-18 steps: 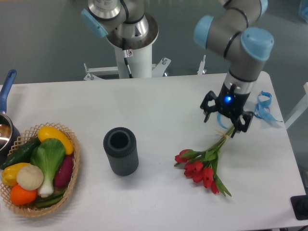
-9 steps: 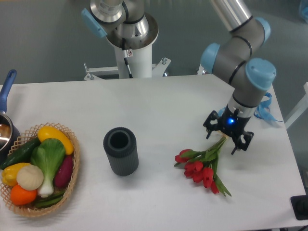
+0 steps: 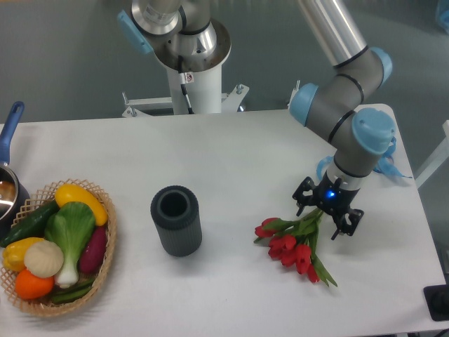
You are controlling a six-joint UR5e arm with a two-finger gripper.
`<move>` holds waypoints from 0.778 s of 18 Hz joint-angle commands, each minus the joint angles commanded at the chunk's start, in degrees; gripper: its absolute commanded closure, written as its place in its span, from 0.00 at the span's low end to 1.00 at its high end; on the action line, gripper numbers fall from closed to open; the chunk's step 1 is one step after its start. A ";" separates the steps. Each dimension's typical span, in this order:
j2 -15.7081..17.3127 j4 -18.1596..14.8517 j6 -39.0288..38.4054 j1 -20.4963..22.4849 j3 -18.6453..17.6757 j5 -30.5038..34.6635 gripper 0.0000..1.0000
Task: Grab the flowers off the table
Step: 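Lower the open gripper along the stems toward the tulip heads, then close the gripper around the tulip stems below the flower heads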
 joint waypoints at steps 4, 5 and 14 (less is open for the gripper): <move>0.09 0.18 0.00 -0.09 -0.70 0.18 0.00; 0.00 0.18 0.00 -0.09 -0.70 0.27 0.01; -0.35 2.55 -0.17 -0.44 -1.41 1.50 0.35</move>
